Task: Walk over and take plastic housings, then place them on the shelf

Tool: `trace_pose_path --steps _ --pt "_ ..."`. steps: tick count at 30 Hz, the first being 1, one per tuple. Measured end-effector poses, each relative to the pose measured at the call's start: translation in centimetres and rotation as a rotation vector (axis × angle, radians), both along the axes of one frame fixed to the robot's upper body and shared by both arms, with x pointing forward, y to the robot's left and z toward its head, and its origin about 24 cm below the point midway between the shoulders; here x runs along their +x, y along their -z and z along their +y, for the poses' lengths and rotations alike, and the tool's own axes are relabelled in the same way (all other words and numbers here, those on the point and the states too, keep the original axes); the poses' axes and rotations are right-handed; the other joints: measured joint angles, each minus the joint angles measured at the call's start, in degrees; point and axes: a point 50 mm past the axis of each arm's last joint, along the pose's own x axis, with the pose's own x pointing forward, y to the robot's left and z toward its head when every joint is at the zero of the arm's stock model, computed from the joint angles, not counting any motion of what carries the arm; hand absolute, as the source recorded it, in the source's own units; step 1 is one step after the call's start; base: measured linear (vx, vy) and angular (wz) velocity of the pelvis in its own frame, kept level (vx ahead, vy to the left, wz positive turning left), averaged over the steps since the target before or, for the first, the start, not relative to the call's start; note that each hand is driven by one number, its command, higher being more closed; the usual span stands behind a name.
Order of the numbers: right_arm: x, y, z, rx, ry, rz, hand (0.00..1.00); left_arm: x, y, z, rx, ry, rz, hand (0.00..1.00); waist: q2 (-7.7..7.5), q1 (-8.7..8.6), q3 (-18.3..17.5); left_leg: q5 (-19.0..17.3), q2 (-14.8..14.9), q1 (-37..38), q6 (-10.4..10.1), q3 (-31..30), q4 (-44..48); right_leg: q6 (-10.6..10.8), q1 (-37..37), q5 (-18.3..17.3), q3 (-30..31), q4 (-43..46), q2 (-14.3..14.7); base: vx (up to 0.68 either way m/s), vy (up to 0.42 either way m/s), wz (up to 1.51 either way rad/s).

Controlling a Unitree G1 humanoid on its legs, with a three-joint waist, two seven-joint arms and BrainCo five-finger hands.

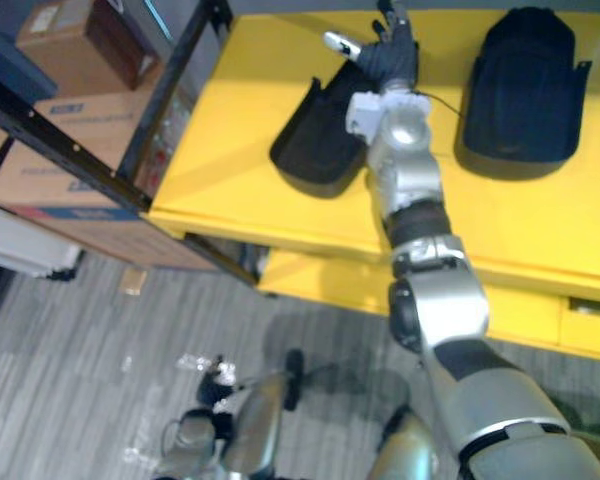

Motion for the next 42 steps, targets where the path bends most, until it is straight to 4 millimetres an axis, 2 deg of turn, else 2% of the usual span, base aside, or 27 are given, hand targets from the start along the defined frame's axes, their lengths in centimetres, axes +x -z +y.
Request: trace_pose_path --steps 3,7,19,21,23,24,26,27,28,29,31,38,42 --pt "0.0 -0.2 -0.5 0.017 0.004 -0.003 0.0 0.1 -0.1 0.0 0.0 -0.002 -0.004 0.0 0.01 0.92 0.01 0.04 -0.43 -1.04 -0.03 -0.62 0.27 0.04 -0.67 -0.61 -0.56 0.86 -0.46 0.01 -0.009 0.14" --pt "0.0 -0.6 -0.5 0.029 -0.001 -0.008 0.0 0.0 0.1 0.3 -0.006 -0.023 0.003 0.0 0.02 1.14 0.01 0.1 -1.62 -1.22 -0.03 -1.59 0.37 0.15 -0.36 -1.25 -1.76 1.77 -1.81 0.02 -0.015 0.18" --pt "-0.2 -1.1 -1.3 0.076 0.027 -0.032 0.0 0.1 0.0 0.3 -0.005 -0.027 0.001 0.0 0.04 1.81 0.02 0.04 -1.86 -2.02 0.01 -2.37 0.73 0.16 0.35 -1.25 -3.2 1.29 -1.84 0.01 0.001 0.05" --pt "-1.1 -2.3 -1.5 0.056 0.094 -0.109 0.0 0.3 0.0 0.3 -0.006 -0.028 0.001 0.0 0.03 1.72 0.02 0.04 -1.8 -2.05 0.01 -2.33 0.71 0.19 0.35 -1.24 -3.21 1.13 -1.77 0.0 0.0 0.0" --pt "-4.0 -3.8 -1.5 0.03 0.223 -0.311 0.0 0.5 0.2 0.3 0.004 -0.045 0.012 0.0 0.03 1.38 0.03 0.04 -1.72 -1.98 0.02 -2.1 0.74 0.33 0.43 -1.15 -3.17 0.72 -1.67 0.0 0.0 0.0" --pt "-4.8 -3.9 -1.4 0.021 0.265 -0.355 0.0 0.4 0.2 0.3 0.008 -0.05 0.015 0.0 0.02 1.06 0.03 0.04 -1.69 -1.97 0.02 -2.01 0.75 0.35 0.47 -1.14 -3.15 0.63 -1.66 0.03 -0.009 -0.04" --pt "-7.2 -2.7 -0.9 0.014 0.378 -0.452 0.0 0.4 0.2 0.3 0.013 -0.058 0.017 0.0 -0.03 0.04 0.06 -0.01 -1.31 -1.61 0.08 -1.0 0.7 0.46 0.49 -1.07 -2.63 0.31 -1.51 0.03 -0.009 -0.11" --pt "-7.5 -2.0 -0.8 0.006 0.401 -0.452 0.0 0.4 0.2 0.3 0.014 -0.06 0.017 0.0 -0.14 -0.13 0.13 -0.01 -1.18 -1.3 0.09 -0.51 0.6 0.47 0.5 -1.05 -2.25 0.3 -1.46 0.02 -0.018 -0.24" --pt "-7.5 -0.6 -0.5 -0.026 0.453 -0.428 0.0 0.4 0.2 0.3 0.022 -0.069 0.018 0.0 -0.32 -0.38 0.18 -0.04 -0.91 -0.48 0.09 -0.01 0.29 0.54 0.55 -0.96 -1.39 0.14 -1.23 0.01 -0.025 -0.29" --pt "-7.4 0.7 -0.4 -0.041 0.479 -0.391 0.0 0.4 0.2 0.2 0.024 -0.071 0.02 0.0 -0.34 -0.76 0.19 -0.04 -0.66 0.2 0.09 0.55 -0.05 0.58 0.62 -0.88 -0.85 0.02 -1.03 0.0 -0.028 -0.31" --pt "-7.3 2.1 -0.3 -0.073 0.524 -0.353 0.0 0.4 0.2 -0.1 0.021 -0.075 0.016 0.0 -0.44 -0.7 0.25 -0.08 0.06 0.94 0.03 1.26 -0.3 0.48 0.59 -0.68 0.04 -0.21 -0.41 -0.01 -0.026 -0.25" --pt "-6.6 3.4 -0.7 -0.068 0.533 -0.29 0.0 0.4 0.1 -0.1 0.02 -0.077 0.012 0.0 -0.89 -0.85 0.17 -0.05 0.81 1.39 -0.14 1.66 -0.7 0.34 0.57 -0.51 0.35 -0.24 0.18 -0.02 -0.019 -0.06" --pt "-5.1 5.7 -1.6 0.002 0.53 -0.138 0.0 0.2 -0.1 0.2 0.023 -0.09 -0.009 0.0 -1.99 -0.72 0.04 -0.03 0.81 1.42 -0.13 2.13 -0.87 0.47 0.59 -0.19 0.4 -0.69 0.18 0.0 0.0 0.0"
